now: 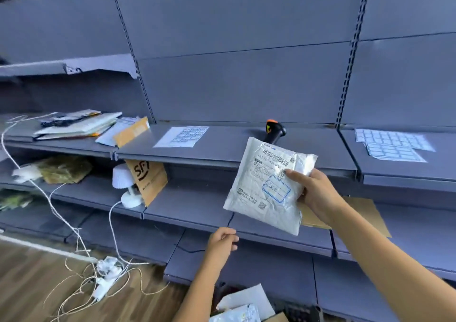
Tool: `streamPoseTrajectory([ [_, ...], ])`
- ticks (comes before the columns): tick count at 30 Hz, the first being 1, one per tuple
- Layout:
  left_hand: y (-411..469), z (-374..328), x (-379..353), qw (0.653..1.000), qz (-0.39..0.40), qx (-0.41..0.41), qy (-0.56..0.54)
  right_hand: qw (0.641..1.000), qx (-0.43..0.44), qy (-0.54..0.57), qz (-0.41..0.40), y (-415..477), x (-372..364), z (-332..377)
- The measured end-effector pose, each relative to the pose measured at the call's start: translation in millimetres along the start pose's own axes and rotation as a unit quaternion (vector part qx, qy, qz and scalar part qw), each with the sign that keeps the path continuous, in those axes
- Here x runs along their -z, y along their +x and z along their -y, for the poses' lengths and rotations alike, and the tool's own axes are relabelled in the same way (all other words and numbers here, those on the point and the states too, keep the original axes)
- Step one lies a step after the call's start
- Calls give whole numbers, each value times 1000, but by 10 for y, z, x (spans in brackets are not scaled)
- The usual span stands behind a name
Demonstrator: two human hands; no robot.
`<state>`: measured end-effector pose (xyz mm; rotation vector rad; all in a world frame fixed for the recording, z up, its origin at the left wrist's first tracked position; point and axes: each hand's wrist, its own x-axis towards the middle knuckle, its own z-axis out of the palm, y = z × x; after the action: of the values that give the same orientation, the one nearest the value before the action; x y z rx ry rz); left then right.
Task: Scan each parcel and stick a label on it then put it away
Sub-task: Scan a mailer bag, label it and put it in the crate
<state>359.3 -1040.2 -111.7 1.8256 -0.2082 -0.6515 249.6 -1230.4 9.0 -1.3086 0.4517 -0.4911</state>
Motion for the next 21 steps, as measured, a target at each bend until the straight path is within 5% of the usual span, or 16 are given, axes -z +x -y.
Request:
streamPoseTrajectory([
  [13,1020,-606,1591,994,31,-85,59,997,73,0,-38,766,-1235,208],
  [21,1448,-1053,1468,988,80,-128,32,994,63,-23,-86,1092,-1220,213],
])
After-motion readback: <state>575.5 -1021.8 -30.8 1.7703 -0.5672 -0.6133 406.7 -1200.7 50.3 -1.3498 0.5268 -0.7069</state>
